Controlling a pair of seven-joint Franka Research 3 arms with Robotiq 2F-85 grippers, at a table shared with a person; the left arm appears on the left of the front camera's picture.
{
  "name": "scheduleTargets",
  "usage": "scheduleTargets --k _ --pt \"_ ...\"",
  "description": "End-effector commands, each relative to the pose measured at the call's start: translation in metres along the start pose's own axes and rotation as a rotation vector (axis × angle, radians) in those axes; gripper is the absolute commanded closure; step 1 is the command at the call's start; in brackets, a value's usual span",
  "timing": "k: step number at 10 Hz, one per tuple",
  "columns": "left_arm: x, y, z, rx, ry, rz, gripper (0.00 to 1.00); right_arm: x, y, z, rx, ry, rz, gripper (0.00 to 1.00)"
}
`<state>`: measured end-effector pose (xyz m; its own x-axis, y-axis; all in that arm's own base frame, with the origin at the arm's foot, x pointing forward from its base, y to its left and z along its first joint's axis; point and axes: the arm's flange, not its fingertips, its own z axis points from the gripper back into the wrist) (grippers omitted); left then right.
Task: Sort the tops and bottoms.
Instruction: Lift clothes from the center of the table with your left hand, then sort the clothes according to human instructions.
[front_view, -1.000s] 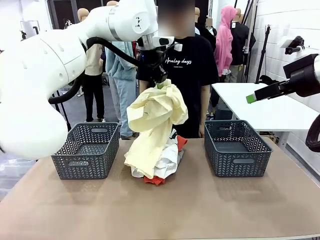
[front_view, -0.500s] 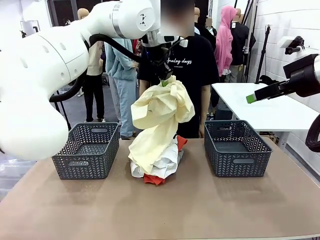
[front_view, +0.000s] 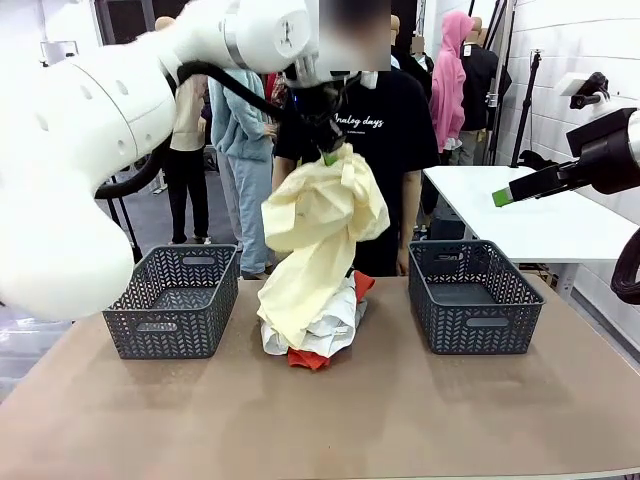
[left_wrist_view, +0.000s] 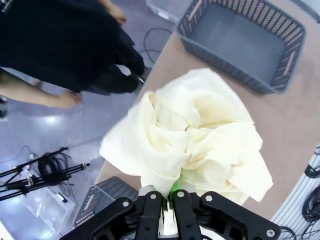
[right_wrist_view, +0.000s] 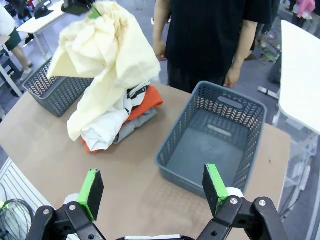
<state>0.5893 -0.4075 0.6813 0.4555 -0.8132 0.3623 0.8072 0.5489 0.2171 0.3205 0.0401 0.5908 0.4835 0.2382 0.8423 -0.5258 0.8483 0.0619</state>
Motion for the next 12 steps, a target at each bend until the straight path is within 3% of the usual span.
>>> scheduleTargets --k 1,5,6,12 --pt "0.004 -0.005 0.061 0.114 -0.064 0.001 1.0 -0.001 -0.001 -0.001 0.007 0.007 -0.008 0.0" --pt "-0.001 -0.003 0.082 0.123 -0.136 0.019 1.0 -0.001 -0.001 -0.001 0.007 0.007 -0.008 0.0" --pt "-0.004 -0.002 0.098 0.115 -0.115 -0.001 1.0 -0.001 -0.001 -0.001 0.007 0.007 -0.008 0.0" --pt "-0.004 -0.002 0.098 0.115 -0.115 -0.001 1.0 -0.001 -0.001 -0.001 0.007 0.007 -0.008 0.0"
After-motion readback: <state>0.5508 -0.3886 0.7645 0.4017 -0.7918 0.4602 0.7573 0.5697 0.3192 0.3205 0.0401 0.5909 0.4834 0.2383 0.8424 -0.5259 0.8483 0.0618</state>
